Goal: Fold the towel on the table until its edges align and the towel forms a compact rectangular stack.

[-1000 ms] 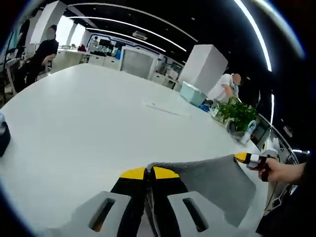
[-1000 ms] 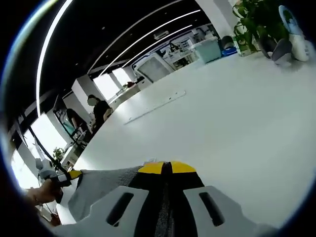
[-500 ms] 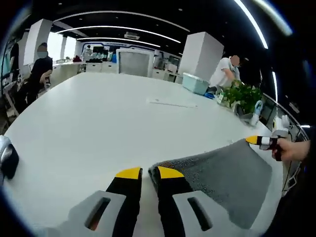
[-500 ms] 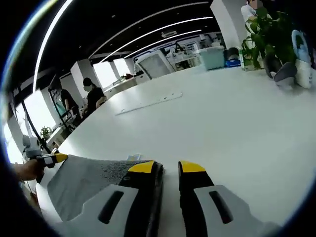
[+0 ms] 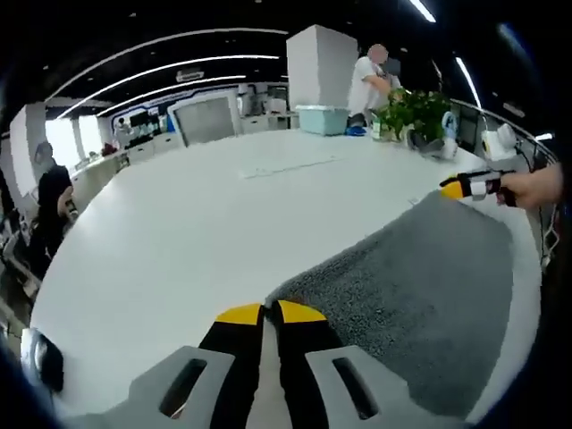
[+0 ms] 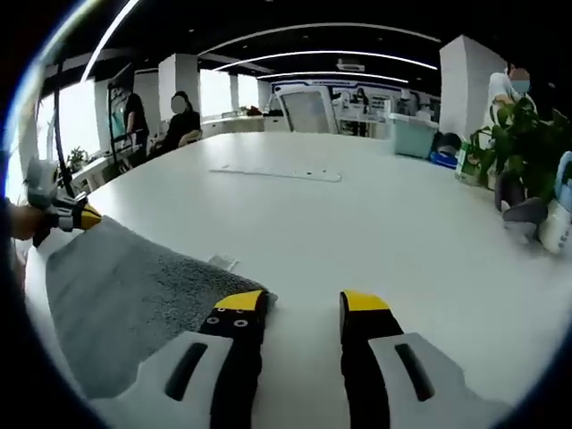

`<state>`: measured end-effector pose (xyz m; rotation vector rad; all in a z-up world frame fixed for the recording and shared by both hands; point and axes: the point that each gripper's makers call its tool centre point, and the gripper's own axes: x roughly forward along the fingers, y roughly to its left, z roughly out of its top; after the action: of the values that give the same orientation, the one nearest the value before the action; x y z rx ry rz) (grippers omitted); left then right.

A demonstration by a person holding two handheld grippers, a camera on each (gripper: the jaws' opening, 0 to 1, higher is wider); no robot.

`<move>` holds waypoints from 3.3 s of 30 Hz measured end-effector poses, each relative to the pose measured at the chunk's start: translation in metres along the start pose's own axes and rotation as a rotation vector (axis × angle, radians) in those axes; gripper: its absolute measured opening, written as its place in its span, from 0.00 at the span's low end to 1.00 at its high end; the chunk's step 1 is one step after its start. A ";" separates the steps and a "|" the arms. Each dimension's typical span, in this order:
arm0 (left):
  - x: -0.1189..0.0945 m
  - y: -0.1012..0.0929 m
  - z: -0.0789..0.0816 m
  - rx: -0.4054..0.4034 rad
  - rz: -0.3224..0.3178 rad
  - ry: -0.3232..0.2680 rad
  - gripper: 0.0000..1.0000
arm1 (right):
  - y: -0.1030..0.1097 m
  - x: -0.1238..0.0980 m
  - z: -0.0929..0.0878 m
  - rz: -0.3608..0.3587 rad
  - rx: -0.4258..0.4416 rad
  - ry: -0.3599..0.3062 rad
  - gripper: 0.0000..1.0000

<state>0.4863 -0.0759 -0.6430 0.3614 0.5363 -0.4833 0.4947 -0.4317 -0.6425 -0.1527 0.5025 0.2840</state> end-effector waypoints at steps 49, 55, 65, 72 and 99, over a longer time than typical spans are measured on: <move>-0.005 -0.296 0.097 -0.042 -0.476 0.030 0.02 | 0.115 -0.035 0.005 0.898 -0.666 0.105 0.00; 0.008 -0.314 0.072 -0.057 -0.459 0.131 0.01 | 0.105 -0.028 -0.023 0.897 -0.740 0.207 0.00; 0.011 -0.318 0.073 0.098 -0.403 0.167 0.01 | 0.108 -0.030 -0.024 0.907 -0.555 0.242 0.00; 0.011 -0.326 0.074 0.333 -0.466 0.177 0.01 | 0.120 -0.029 -0.026 0.857 -0.827 0.331 0.00; -0.006 -0.319 0.059 0.745 -0.534 0.200 0.01 | 0.122 -0.027 -0.032 0.654 -0.799 0.785 0.00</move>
<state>0.3382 -0.3648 -0.6563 0.9968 0.6357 -1.1786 0.4209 -0.3289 -0.6659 -0.9072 1.1991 1.0831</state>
